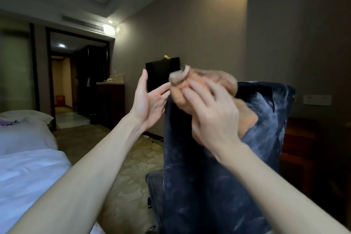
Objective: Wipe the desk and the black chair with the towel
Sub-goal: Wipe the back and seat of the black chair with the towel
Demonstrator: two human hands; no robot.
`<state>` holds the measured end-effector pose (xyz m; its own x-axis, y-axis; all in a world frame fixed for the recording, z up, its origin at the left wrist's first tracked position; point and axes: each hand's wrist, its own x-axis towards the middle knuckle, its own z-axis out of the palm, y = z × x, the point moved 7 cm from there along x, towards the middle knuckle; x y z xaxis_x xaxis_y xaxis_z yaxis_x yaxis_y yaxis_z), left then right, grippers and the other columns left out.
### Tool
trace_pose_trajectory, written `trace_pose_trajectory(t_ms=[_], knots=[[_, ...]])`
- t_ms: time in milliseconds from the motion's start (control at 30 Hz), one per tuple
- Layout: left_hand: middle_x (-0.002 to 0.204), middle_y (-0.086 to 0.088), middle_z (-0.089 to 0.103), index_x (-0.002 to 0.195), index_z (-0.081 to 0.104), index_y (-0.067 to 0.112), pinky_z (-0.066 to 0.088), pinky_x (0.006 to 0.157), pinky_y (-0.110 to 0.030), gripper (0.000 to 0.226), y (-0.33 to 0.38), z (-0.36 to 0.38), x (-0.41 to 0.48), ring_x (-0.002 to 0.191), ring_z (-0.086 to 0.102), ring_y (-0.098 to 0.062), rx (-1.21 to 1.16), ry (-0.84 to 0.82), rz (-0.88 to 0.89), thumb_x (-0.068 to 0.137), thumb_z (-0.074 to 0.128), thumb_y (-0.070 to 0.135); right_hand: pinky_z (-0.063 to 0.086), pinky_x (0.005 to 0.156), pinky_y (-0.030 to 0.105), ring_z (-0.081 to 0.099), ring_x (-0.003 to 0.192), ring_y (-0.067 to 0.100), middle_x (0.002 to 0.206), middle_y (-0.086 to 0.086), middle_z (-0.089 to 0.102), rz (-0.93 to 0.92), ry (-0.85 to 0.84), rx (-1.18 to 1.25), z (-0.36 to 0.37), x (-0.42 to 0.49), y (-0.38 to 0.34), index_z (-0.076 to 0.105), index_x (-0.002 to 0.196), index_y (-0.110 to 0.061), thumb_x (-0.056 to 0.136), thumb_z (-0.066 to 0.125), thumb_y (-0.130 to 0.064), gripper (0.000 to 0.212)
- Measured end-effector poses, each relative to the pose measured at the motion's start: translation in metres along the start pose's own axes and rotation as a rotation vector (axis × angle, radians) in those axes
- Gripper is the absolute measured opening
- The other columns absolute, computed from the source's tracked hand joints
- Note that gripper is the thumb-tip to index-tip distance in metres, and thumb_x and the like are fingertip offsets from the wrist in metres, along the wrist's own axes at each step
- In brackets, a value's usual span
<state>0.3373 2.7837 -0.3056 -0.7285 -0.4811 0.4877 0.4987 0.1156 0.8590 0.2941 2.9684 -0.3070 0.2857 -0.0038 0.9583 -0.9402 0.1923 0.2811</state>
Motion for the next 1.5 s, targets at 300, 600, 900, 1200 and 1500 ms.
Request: trace_pose_trajectory(t_ms=[300,600,900,1200,1500], knots=[[0.135,-0.022,0.066,0.135,0.064,0.005,0.054,0.096,-0.047,0.11,0.001,-0.014,-0.009,0.12,0.069,-0.036,-0.16,0.057,-0.016,0.088,0.016,0.091,0.038,0.11,0.059,0.052,0.132,0.04,0.129,0.002,0.069,-0.064,-0.355,-0.078,0.07,-0.024,-0.029,0.074,0.11,-0.018,0.092,0.043,-0.012,0.037],[0.146,-0.014,0.061,0.15,0.054,0.017,0.013,0.128,-0.053,0.106,-0.027,-0.051,-0.021,0.142,0.051,-0.029,-0.085,0.026,-0.103,0.085,0.019,0.093,0.046,0.09,0.051,0.058,0.117,0.036,0.109,-0.001,0.072,-0.35,-0.615,-0.072,0.081,-0.087,-0.058,0.071,0.095,-0.017,0.087,0.034,-0.015,0.038],[0.141,-0.018,0.064,0.144,0.057,0.004,0.046,0.106,-0.04,0.103,-0.032,-0.033,-0.027,0.132,0.061,-0.029,-0.11,0.042,-0.062,0.094,0.016,0.084,0.035,0.108,0.059,0.048,0.136,0.037,0.137,-0.003,0.063,-0.132,-0.288,-0.143,0.073,0.001,-0.033,0.071,0.113,-0.024,0.095,0.063,-0.034,0.022],[0.152,-0.006,0.056,0.148,0.056,0.012,0.021,0.127,-0.041,0.09,-0.061,-0.048,-0.034,0.146,0.045,-0.019,0.013,0.16,-0.057,0.097,0.023,0.079,0.038,0.103,0.055,0.044,0.131,0.029,0.131,-0.012,0.061,-0.037,-0.641,0.139,0.114,-0.162,-0.062,0.07,0.11,-0.027,0.094,0.044,-0.028,0.031],[0.154,-0.001,0.054,0.149,0.055,0.018,0.018,0.126,-0.037,0.077,-0.068,-0.049,-0.042,0.146,0.045,-0.014,0.133,0.205,-0.054,0.102,0.025,0.071,0.046,0.098,0.056,0.052,0.12,0.031,0.115,-0.007,0.066,-0.069,-0.773,0.235,0.1,-0.214,-0.087,0.073,0.097,-0.022,0.087,0.044,-0.023,0.031]])
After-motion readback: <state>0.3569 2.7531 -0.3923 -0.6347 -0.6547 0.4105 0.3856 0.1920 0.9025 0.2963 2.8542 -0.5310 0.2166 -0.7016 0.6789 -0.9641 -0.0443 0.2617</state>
